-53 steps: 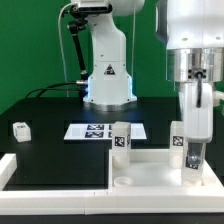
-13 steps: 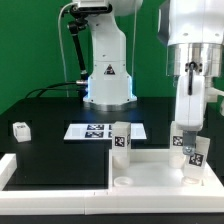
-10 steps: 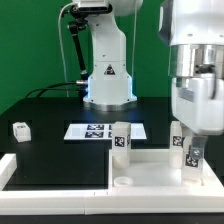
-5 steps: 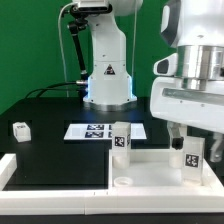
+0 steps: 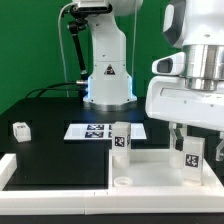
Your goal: Assemble square table
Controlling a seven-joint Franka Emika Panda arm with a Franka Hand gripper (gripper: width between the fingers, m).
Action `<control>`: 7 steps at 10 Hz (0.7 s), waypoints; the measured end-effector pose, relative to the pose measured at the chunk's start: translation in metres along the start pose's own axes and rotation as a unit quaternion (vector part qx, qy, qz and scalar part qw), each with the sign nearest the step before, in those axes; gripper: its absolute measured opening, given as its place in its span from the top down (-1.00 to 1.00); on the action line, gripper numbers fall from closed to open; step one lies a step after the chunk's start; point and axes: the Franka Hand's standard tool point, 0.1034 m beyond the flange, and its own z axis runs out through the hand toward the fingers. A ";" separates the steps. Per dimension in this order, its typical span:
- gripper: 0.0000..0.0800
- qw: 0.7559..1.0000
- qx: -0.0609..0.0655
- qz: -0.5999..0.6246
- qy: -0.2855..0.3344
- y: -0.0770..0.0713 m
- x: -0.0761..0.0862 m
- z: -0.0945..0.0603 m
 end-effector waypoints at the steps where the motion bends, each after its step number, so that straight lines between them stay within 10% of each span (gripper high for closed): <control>1: 0.04 0.999 0.000 0.042 0.000 0.000 -0.001 0.000; 7: 0.27 0.952 0.003 0.306 -0.027 0.004 0.003 0.001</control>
Offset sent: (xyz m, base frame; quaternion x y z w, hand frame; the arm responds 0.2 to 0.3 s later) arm 0.0000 0.0000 0.0000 0.0000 0.0000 0.1938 0.9810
